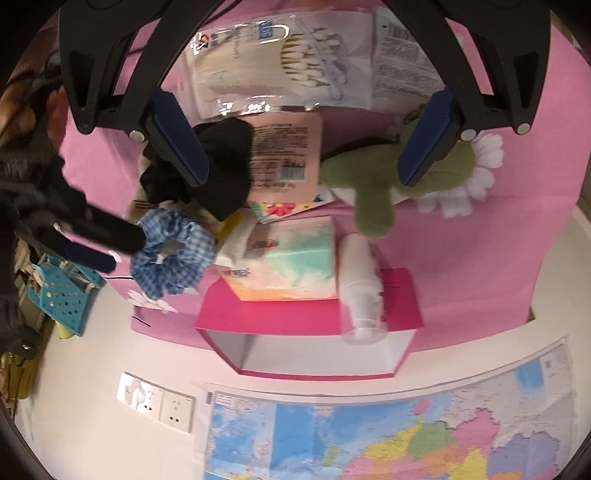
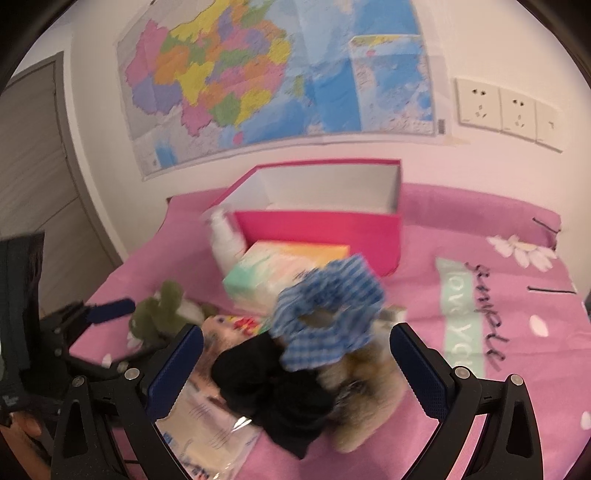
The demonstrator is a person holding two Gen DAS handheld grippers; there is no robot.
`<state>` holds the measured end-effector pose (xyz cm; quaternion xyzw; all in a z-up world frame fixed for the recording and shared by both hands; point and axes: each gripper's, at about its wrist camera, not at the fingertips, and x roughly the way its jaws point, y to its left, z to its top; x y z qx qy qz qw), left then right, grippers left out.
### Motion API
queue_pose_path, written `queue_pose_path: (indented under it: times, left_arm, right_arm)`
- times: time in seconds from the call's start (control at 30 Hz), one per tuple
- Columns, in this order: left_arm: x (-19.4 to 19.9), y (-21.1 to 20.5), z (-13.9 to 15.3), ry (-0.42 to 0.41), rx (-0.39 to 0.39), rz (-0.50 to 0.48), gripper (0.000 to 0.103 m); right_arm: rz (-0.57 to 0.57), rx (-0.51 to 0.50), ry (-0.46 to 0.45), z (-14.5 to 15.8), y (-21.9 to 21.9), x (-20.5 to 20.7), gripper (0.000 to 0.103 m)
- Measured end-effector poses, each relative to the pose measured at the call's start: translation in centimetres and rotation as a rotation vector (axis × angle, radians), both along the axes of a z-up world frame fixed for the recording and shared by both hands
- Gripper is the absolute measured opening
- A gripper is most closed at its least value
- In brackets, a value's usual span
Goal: Organize soft objects
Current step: 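Grasp the blue gingham scrunchie with the right gripper and lift it, then carry the scrunchie over the pink box and open the right gripper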
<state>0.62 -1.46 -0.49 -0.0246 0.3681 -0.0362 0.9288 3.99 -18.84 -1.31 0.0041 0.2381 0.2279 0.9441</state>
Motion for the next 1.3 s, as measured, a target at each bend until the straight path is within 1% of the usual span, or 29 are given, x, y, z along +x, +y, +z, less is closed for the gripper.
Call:
queue_pose_path:
  times: [0.07, 0.17, 0.23, 0.27, 0.33, 0.4, 0.43, 0.5, 0.53, 0.57, 0.6, 0.7, 0.77, 0.97, 1.0, 1.03, 1.07, 1.13, 1.23, 1.3]
  left_arm:
    - [0.4, -0.3, 0.1, 0.006, -0.012, -0.025, 0.103]
    - [0.8, -0.9, 0.3, 0.006, -0.023, -0.068, 0.102]
    - [1.1, -1.5, 0.4, 0.003, -0.025, -0.1, 0.102]
    - [1.3, -1.7, 0.4, 0.006, -0.025, -0.108, 0.1]
    - [1.7, -2.2, 0.4, 0.015, -0.029, -0.138, 0.092]
    - [2.1, -2.7, 0.3, 0.023, -0.031, -0.161, 0.087]
    - [2.3, -2.9, 0.2, 0.026, -0.033, -0.174, 0.083]
    - [2.7, -3.3, 0.3, 0.037, -0.052, -0.208, 0.079]
    - [2.9, -3.5, 0.3, 0.042, -0.066, -0.232, 0.078]
    - [3.0, -3.6, 0.3, 0.044, -0.075, -0.246, 0.078]
    - [3.2, -3.8, 0.3, 0.049, -0.09, -0.269, 0.078]
    - [3.7, -3.9, 0.6, 0.059, -0.143, -0.324, 0.078]
    - [4.1, -3.9, 1.0, 0.054, -0.168, -0.344, 0.078]
    - [5.7, -3.6, 3.4, 0.001, -0.194, -0.366, 0.078]
    - [6.1, -3.6, 3.7, -0.009, -0.19, -0.365, 0.072]
    - [6.5, -3.6, 4.2, -0.021, -0.183, -0.363, 0.063]
    - [7.0, -3.6, 4.4, -0.021, -0.179, -0.361, 0.058]
    - [8.2, -3.3, 4.8, -0.018, -0.183, -0.352, 0.047]
    - [10.0, -2.8, 5.4, -0.019, -0.201, -0.343, 0.04]
    - [11.1, -2.5, 5.8, -0.021, -0.198, -0.325, 0.035]
  right_arm:
    - [-0.017, -0.001, -0.003, 0.4, -0.7, 0.7, 0.103]
    - [-0.017, 0.004, 0.018, 0.7, -1.4, 2.3, 0.102]
    - [-0.009, 0.0, 0.033, 0.8, -1.7, 3.4, 0.097]
    - [-0.001, -0.001, 0.04, 0.7, -1.7, 3.7, 0.094]
    - [0.023, 0.0, 0.061, 0.5, -1.6, 4.4, 0.085]
    - [0.054, 0.01, 0.082, 0.4, -1.5, 5.0, 0.065]
    - [0.063, 0.01, 0.089, 0.3, -1.4, 5.2, 0.059]
    - [0.077, -0.002, 0.098, 0.2, -1.2, 5.5, 0.033]
    - [0.084, -0.007, 0.102, 0.1, -1.1, 5.6, 0.028]
    - [0.093, -0.005, 0.1, 0.0, -1.1, 5.6, 0.019]
    - [0.098, 0.001, 0.097, 0.1, -1.2, 5.5, 0.017]
    - [0.117, 0.037, 0.088, 0.6, -1.8, 5.2, 0.015]
    - [0.141, 0.065, 0.073, 1.3, -2.1, 5.0, 0.014]
    - [0.193, 0.107, 0.021, 3.7, -1.8, 4.9, 0.014]
    - [0.204, 0.113, 0.014, 4.2, -1.6, 5.1, 0.014]
    - [0.208, 0.115, 0.006, 4.5, -1.4, 5.2, 0.014]
    - [0.21, 0.113, -0.005, 4.9, -1.2, 5.4, 0.014]
    - [0.219, 0.114, -0.022, 5.8, -0.7, 5.9, 0.014]
    - [0.226, 0.121, -0.033, 6.9, -0.3, 7.3, 0.014]
    - [0.223, 0.121, -0.035, 7.4, 0.1, 8.6, 0.014]
